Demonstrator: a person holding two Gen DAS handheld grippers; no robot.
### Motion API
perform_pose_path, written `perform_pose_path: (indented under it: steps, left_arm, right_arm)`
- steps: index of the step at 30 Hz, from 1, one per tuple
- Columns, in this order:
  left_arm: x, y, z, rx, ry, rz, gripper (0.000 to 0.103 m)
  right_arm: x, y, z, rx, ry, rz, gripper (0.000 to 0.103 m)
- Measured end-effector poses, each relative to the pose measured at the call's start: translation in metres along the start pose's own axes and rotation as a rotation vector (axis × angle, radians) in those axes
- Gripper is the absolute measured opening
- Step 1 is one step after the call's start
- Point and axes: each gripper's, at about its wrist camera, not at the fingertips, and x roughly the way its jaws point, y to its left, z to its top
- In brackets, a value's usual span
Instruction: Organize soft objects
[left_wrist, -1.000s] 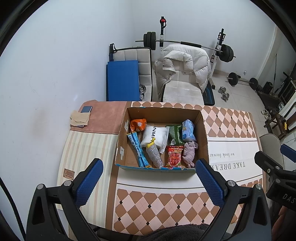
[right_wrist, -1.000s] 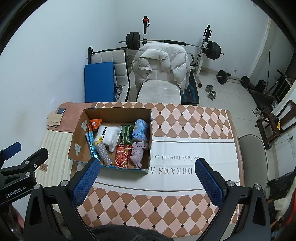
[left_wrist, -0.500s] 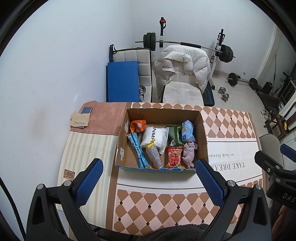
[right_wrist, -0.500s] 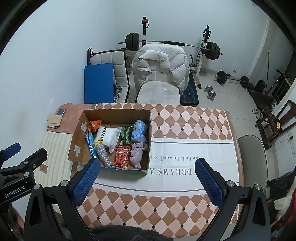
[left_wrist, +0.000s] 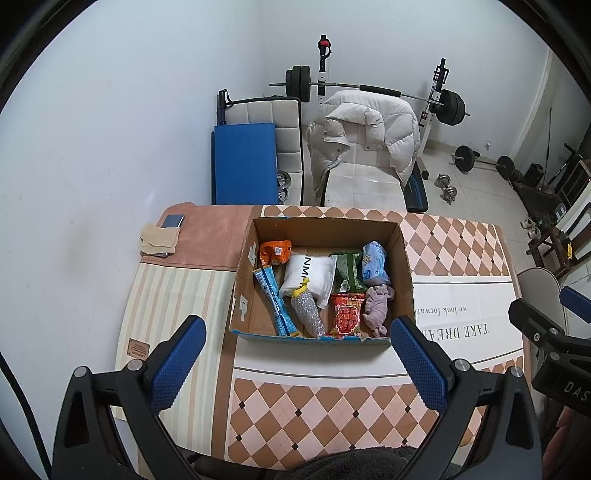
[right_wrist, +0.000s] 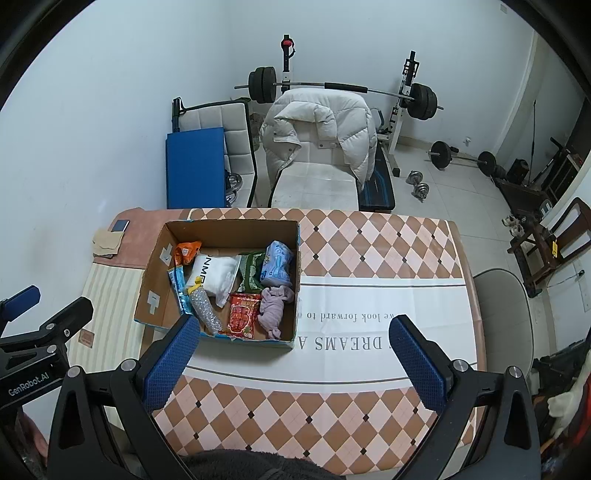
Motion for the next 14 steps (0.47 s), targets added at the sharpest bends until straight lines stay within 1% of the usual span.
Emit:
perform_pose_path:
  steps: [14]
  left_arm:
    - [-0.0007, -0.0005, 0.0024, 0.000, -0.005, -0.002, 0.102]
  right_arm:
    - [-0.0012, -0.0005, 0.0033, 0.006, 0.001, -0.003, 0.103]
